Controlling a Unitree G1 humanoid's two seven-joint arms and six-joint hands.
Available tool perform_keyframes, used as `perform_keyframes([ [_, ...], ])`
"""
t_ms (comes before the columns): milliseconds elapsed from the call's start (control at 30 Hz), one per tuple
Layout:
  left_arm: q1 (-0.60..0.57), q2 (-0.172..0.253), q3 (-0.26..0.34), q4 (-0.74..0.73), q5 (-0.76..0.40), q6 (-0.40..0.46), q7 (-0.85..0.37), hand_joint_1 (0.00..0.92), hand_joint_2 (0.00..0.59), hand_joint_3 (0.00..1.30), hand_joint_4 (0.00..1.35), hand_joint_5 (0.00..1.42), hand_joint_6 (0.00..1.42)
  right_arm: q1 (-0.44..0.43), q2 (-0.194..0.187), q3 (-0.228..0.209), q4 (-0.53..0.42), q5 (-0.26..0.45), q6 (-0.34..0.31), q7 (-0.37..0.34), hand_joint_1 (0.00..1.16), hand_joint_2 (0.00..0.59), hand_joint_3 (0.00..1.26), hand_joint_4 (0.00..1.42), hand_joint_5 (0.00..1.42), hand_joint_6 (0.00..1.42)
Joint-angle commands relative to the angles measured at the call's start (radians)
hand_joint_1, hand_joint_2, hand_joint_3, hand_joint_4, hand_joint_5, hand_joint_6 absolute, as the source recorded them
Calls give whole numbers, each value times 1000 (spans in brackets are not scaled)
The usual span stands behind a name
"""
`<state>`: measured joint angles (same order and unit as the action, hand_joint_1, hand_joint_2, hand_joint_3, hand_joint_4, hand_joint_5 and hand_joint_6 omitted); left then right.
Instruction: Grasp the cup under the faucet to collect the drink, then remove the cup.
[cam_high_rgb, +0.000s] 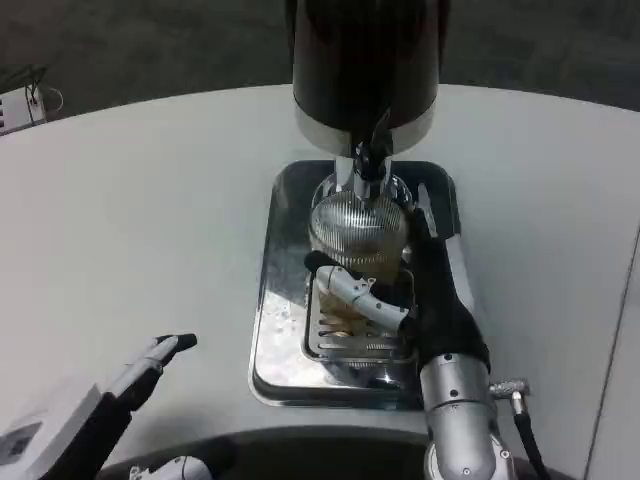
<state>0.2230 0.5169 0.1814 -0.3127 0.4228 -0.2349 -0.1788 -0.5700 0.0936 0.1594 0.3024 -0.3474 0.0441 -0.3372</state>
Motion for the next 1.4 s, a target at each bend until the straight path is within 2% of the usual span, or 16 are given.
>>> perform_keyframes([
  [33, 10, 10, 1, -12, -5, 16, -17, 0, 111, 101, 35, 134, 187, -4, 38, 12, 39, -5, -26, -46, 806, 220, 193, 275, 310, 187],
  [200, 4, 13, 1, -7, -10, 16, -22, 0, 111, 110, 50, 148, 187, -1, 56, 30, 55, -26, -47, -130, 833, 234, 342, 433, 469, 313],
  [433, 4, 19, 3, 6, -20, 6, -19, 0, 111, 115, 55, 151, 187, 3, 63, 51, 63, -31, -55, -184, 862, 232, 504, 629, 650, 478],
  [500, 4, 20, 3, 9, -22, 1, -14, 0, 111, 117, 58, 152, 187, 13, 66, 59, 56, -38, -63, -212, 870, 236, 614, 777, 822, 677],
  [567, 3, 21, 3, 12, -23, -6, -9, 0, 111, 118, 60, 152, 187, 24, 67, 67, 45, -43, -71, -237, 884, 242, 762, 955, 1012, 939],
  [633, 1, 21, 3, 14, -25, -12, -7, 0, 111, 119, 62, 153, 187, 35, 64, 75, 33, -44, -77, -249, 890, 243, 858, 1093, 1174, 1102],
  [733, -8, 20, 4, 23, -28, -19, -2, 0, 111, 120, 63, 153, 187, 61, 57, 84, 2, -49, -83, -250, 910, 236, 1005, 1255, 1323, 1278],
  [867, -25, 19, 3, 46, -32, -35, 3, 0, 111, 120, 64, 153, 187, 136, 37, 102, -101, -56, -84, -218, 917, 238, 1064, 1324, 1401, 1359],
  [1033, -50, 17, -2, 77, -33, -54, 9, 0, 112, 127, 65, 153, 187, 239, 23, 115, -244, -56, -67, -150, 925, 239, 1113, 1376, 1424, 1420],
  [1267, -80, 14, -11, 88, -25, -61, 18, 0, 107, 130, 67, 156, 187, 380, -15, 126, -462, -35, -21, -23, 925, 239, 1156, 1411, 1424, 1424],
  [1400, -89, 14, -10, 80, -20, -60, 21, 0, 104, 130, 71, 161, 187, 483, -50, 122, -607, -13, 17, 73, 925, 239, 1157, 1411, 1424, 1424],
])
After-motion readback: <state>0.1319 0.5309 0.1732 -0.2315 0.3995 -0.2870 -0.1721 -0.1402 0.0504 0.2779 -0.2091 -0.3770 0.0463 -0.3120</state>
